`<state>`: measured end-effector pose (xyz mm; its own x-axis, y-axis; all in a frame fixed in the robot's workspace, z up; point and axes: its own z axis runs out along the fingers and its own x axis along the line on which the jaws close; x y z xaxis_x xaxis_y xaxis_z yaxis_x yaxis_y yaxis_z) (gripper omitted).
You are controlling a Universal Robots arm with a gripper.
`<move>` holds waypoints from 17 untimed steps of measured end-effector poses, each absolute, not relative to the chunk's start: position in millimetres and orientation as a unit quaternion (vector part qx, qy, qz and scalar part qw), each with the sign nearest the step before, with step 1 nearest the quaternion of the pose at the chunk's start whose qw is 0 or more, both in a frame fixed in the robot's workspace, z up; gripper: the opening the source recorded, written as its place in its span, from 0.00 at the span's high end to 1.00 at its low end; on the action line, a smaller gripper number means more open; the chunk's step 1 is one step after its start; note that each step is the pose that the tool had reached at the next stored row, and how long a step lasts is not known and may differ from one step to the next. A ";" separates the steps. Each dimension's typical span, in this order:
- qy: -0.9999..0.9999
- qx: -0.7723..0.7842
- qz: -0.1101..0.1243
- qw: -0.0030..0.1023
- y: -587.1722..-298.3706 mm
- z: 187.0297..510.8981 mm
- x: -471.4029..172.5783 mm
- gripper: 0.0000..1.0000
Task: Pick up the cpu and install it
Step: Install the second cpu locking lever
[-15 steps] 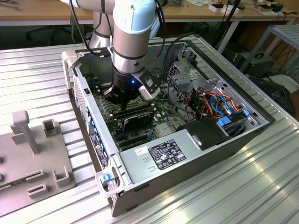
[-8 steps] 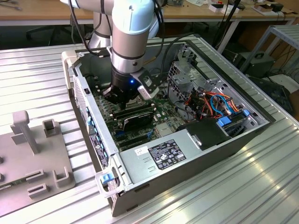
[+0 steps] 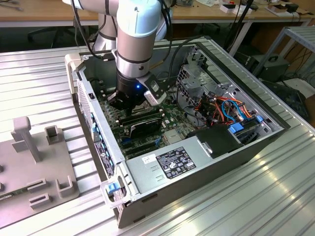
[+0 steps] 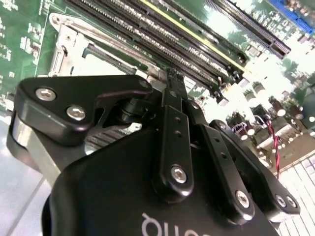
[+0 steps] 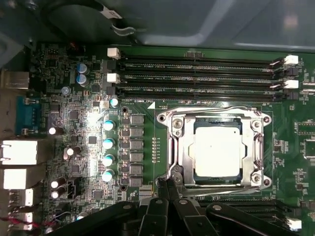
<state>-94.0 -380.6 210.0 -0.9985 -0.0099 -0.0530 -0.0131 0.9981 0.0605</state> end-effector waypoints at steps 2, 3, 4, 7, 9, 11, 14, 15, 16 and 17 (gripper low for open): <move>0.999 -0.006 0.031 0.026 -380.6 214.6 -94.0 0.89; 0.999 -0.006 0.031 0.026 -380.6 214.6 -94.0 0.89; 0.999 -0.006 0.030 0.026 -380.6 214.8 -93.8 0.89; 0.999 -0.006 0.030 0.026 -380.6 214.8 -86.7 0.89; 0.999 -0.006 0.030 0.026 -380.6 214.7 -81.7 0.89; 0.999 -0.006 0.030 0.026 -380.7 214.7 -74.6 0.89; 0.999 -0.006 0.030 0.026 -380.6 214.8 -66.1 0.89; 0.999 -0.006 0.030 0.026 -380.6 214.7 -62.9 0.89; 0.999 -0.006 0.030 0.026 -380.7 214.7 -59.8 0.89; 0.999 -0.006 0.030 0.026 -380.7 214.8 -57.8 0.89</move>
